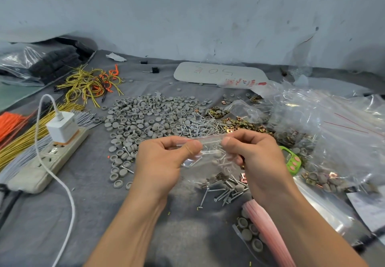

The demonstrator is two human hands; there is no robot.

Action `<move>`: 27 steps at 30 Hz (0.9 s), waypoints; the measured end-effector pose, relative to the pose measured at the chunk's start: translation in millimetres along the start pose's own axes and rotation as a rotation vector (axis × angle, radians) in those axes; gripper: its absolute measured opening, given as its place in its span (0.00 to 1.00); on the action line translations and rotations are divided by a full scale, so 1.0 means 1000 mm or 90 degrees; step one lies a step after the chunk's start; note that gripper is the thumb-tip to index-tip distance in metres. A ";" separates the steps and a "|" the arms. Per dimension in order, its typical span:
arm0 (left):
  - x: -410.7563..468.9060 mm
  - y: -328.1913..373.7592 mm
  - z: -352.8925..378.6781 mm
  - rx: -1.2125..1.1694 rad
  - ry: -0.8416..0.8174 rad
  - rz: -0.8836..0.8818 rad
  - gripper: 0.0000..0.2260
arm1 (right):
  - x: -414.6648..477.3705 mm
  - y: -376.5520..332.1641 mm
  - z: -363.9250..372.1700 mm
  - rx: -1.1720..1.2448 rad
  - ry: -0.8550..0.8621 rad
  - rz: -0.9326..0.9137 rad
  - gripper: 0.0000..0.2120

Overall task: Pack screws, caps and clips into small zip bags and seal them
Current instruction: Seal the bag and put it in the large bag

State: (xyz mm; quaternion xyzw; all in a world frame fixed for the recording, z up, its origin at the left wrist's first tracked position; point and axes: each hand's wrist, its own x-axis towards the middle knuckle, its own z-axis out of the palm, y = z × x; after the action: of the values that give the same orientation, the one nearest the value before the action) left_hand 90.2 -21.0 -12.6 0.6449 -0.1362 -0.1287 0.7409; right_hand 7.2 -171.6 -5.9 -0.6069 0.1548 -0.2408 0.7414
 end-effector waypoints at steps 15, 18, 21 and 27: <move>-0.004 -0.002 0.013 -0.037 -0.059 0.002 0.05 | -0.004 0.005 0.004 -0.131 -0.075 -0.090 0.03; -0.005 -0.002 0.015 -0.033 -0.057 0.005 0.04 | -0.004 0.007 0.005 -0.126 -0.080 -0.096 0.03; -0.005 -0.003 0.015 -0.038 -0.051 0.003 0.03 | -0.002 0.008 0.005 -0.117 -0.092 -0.099 0.04; -0.006 -0.006 0.012 -0.046 -0.065 -0.011 0.12 | -0.001 0.007 -0.003 -0.119 -0.095 -0.048 0.03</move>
State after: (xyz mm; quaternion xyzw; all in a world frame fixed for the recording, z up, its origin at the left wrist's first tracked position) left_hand 80.5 -31.0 -16.8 0.6115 -0.1635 -0.1727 0.7547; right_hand 5.9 -172.9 -13.3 -0.6953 0.0980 -0.2072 0.6812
